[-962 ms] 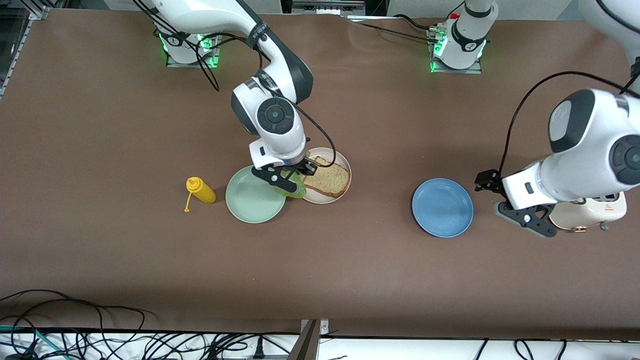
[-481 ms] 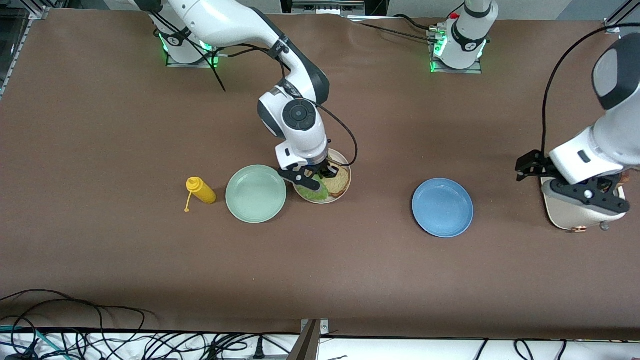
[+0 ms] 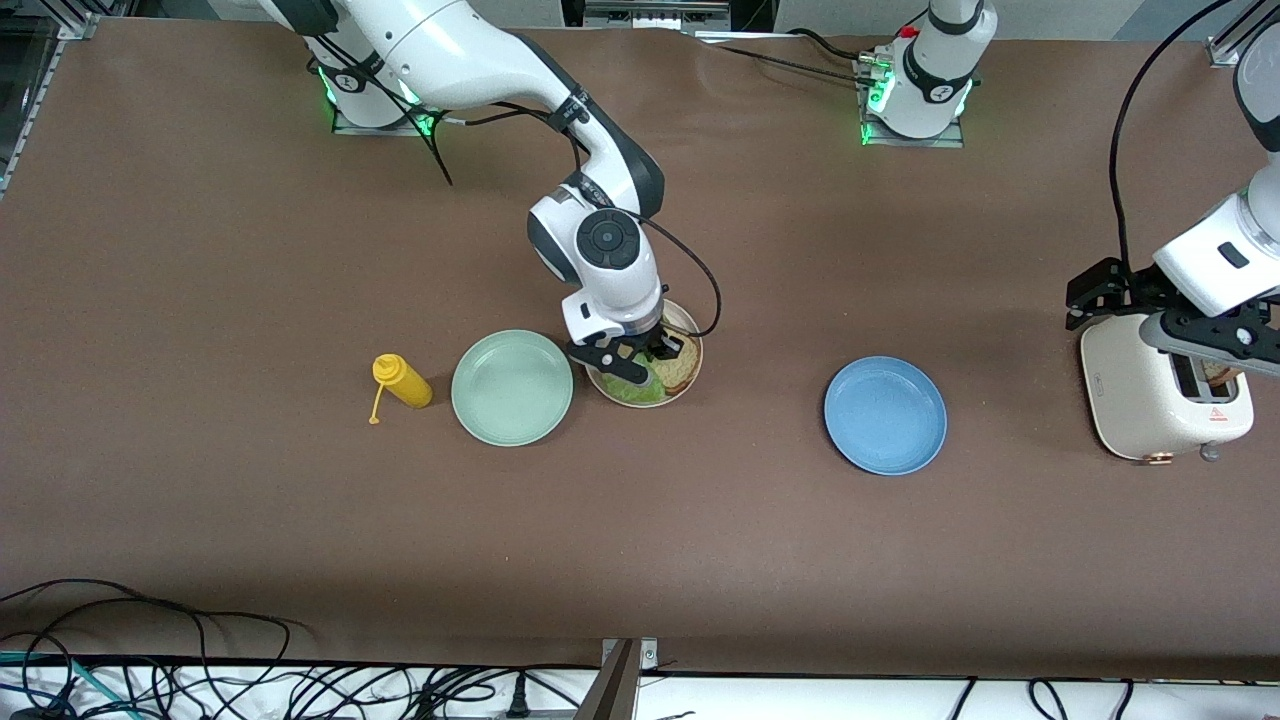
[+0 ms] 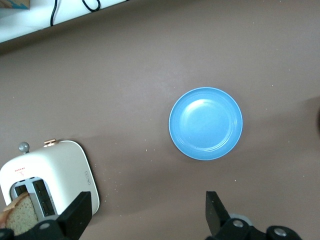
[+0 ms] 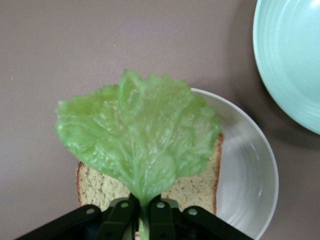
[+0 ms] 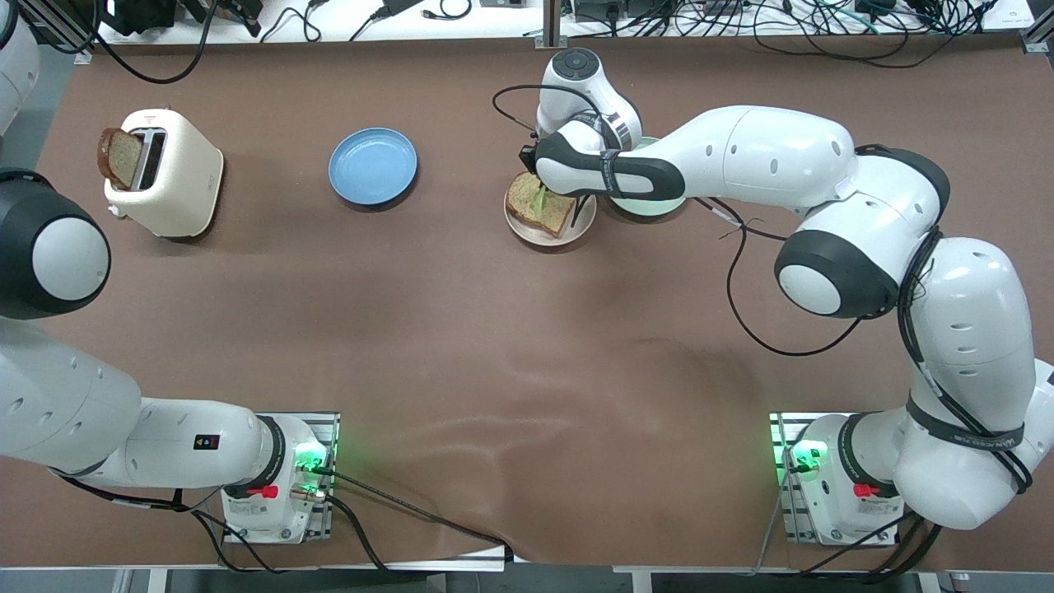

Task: Make sandwich on beige plate with both arms
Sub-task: 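Open the right gripper and withdraw it from the sandwich, then reach the right gripper to the yellow mustard bottle, then close the right gripper around the mustard bottle, then lift the mustard bottle with the right gripper over the mint plate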

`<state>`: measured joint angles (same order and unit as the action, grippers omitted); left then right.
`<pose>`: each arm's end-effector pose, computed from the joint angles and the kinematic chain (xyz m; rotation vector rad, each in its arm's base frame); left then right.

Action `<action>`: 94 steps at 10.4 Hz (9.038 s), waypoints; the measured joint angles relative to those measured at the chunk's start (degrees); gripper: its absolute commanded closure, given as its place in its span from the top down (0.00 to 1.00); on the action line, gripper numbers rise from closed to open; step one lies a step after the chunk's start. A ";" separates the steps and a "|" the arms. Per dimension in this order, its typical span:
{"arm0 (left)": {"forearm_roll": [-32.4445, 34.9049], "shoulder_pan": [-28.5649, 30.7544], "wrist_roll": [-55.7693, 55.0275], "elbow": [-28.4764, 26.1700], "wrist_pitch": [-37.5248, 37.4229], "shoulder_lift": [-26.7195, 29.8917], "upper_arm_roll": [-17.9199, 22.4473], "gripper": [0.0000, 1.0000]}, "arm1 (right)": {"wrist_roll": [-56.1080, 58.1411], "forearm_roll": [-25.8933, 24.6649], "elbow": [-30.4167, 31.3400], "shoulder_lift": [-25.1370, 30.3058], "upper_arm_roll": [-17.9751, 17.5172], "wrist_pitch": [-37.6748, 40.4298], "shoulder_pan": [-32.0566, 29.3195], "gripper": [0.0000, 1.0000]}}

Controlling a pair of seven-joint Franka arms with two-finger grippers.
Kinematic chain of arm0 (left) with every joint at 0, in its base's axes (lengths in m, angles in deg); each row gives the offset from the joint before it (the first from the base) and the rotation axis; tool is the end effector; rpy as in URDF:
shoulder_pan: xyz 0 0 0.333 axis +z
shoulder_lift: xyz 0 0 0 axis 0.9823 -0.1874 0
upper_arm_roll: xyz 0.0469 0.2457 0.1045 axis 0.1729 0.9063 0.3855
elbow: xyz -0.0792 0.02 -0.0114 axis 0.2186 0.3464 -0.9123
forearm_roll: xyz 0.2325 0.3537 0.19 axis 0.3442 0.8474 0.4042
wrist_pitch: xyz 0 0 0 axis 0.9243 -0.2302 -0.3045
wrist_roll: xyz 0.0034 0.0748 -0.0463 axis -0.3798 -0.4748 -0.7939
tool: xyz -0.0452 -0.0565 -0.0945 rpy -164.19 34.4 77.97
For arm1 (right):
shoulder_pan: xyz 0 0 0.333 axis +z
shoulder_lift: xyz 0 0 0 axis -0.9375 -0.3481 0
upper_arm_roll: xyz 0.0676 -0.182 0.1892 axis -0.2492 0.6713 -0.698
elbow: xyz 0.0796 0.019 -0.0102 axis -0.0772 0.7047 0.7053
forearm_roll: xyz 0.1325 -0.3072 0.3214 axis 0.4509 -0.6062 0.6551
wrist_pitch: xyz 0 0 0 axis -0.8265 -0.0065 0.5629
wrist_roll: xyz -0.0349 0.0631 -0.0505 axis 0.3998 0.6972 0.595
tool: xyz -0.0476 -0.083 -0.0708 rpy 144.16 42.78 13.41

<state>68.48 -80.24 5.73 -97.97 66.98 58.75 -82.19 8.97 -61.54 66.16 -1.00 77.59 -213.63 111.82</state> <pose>0.6771 -0.0177 0.5070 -3.0727 0.4367 -0.0546 0.5549 0.5422 0.1549 -2.9446 0.6493 -0.0394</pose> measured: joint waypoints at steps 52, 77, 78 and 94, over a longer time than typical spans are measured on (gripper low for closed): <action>-2.82 -1.25 -5.59 -6.42 -8.68 5.71 0.90 1.00 | 159.04 45.76 44.39 26.66 4.68 -1.76 -40.59 1.00; -2.86 -1.27 -5.59 -6.41 -10.65 5.71 0.84 1.00 | 159.19 47.99 37.46 17.52 -0.49 -6.69 -39.08 0.16; -2.86 -1.27 -5.59 -6.41 -10.65 5.71 0.84 1.00 | 159.30 47.98 37.41 17.53 -0.49 -6.74 -39.07 0.05; -2.92 -1.28 -5.59 -6.38 -10.65 5.71 0.85 1.00 | 89.27 -5.62 20.37 22.47 -5.52 9.97 -24.91 0.06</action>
<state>65.56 -81.52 0.14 -104.35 56.33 64.46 -81.34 98.24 -67.15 86.53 21.48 72.07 -203.66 86.91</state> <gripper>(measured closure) 0.000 0.824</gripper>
